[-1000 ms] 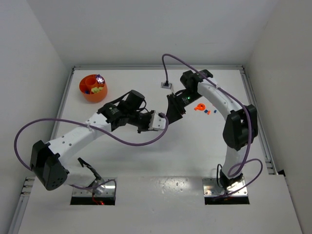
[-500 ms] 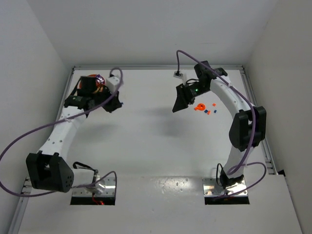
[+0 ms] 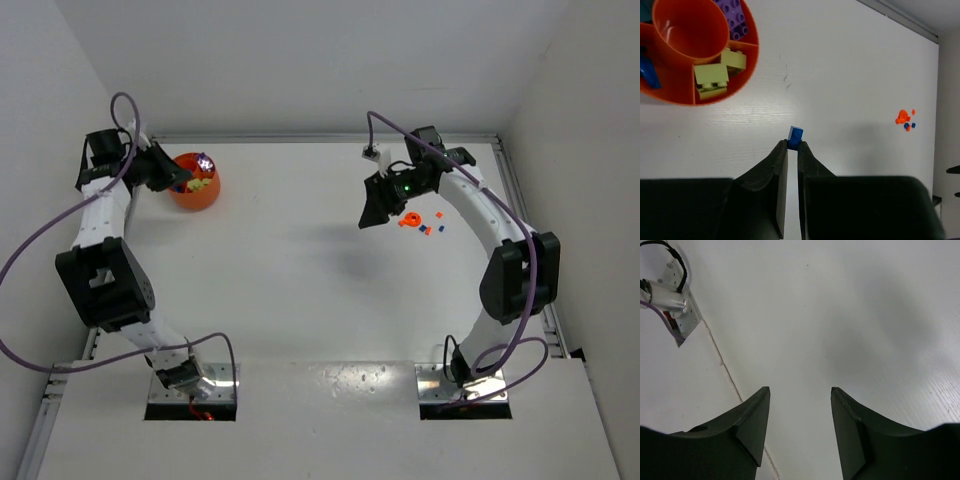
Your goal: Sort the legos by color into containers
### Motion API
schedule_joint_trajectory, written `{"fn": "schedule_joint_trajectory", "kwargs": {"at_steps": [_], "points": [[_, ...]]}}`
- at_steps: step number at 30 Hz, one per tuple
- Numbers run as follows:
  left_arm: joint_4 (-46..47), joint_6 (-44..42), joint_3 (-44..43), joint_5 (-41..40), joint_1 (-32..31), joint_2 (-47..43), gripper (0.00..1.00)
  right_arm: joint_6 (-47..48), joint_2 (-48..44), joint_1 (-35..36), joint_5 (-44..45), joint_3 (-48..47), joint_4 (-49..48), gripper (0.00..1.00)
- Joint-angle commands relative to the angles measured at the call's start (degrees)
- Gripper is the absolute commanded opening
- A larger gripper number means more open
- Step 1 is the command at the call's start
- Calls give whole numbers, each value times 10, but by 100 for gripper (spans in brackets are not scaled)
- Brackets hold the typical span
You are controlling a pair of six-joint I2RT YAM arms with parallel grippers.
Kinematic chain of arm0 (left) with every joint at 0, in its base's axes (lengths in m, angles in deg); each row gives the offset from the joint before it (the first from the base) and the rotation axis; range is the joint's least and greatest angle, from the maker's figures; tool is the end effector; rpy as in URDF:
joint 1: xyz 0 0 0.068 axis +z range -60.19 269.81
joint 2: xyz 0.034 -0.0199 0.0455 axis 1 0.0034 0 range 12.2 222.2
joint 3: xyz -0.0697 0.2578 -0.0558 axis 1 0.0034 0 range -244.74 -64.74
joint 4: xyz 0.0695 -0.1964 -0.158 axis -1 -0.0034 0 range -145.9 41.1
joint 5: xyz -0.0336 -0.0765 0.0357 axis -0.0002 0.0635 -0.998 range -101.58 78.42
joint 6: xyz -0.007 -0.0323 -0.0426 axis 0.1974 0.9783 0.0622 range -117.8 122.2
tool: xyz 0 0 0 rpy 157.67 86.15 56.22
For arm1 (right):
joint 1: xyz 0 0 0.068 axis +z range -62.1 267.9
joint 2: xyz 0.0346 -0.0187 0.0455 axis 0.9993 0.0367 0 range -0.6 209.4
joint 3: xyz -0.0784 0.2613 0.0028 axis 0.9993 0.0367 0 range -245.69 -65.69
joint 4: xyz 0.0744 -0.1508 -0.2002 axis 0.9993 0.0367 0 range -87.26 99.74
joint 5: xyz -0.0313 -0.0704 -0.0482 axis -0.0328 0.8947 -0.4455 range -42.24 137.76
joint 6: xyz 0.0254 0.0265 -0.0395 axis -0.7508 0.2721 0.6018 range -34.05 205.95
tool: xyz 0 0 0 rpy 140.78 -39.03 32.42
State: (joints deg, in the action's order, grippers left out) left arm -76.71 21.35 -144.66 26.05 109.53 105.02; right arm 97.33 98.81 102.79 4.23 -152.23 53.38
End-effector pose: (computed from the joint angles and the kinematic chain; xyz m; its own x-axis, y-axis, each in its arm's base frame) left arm 0.3487 0.1020 0.3143 -0.6352 -0.5038 -0.5854 -0.0425 0.7796 -0.6249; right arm 0.3415 0.1163 0.2885 -0.7526 -0.3481 -0.5590 -0.6444 0.5641 0.5164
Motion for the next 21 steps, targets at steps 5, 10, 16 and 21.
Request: {"fn": "schedule_joint_trajectory", "kwargs": {"at_steps": [5,10,16,21], "points": [[-38,22,-114,7,35,66,0,-7,-18,0,11,-9,-19,53],[-59,11,-156,-26,54,107,0,-13,-2,0,11,-14,-19,53],[-70,11,-161,-70,59,126,0,-13,9,0,11,-30,-14,53],[-70,11,-168,-76,59,154,0,-13,14,0,11,-30,-9,53]]}}
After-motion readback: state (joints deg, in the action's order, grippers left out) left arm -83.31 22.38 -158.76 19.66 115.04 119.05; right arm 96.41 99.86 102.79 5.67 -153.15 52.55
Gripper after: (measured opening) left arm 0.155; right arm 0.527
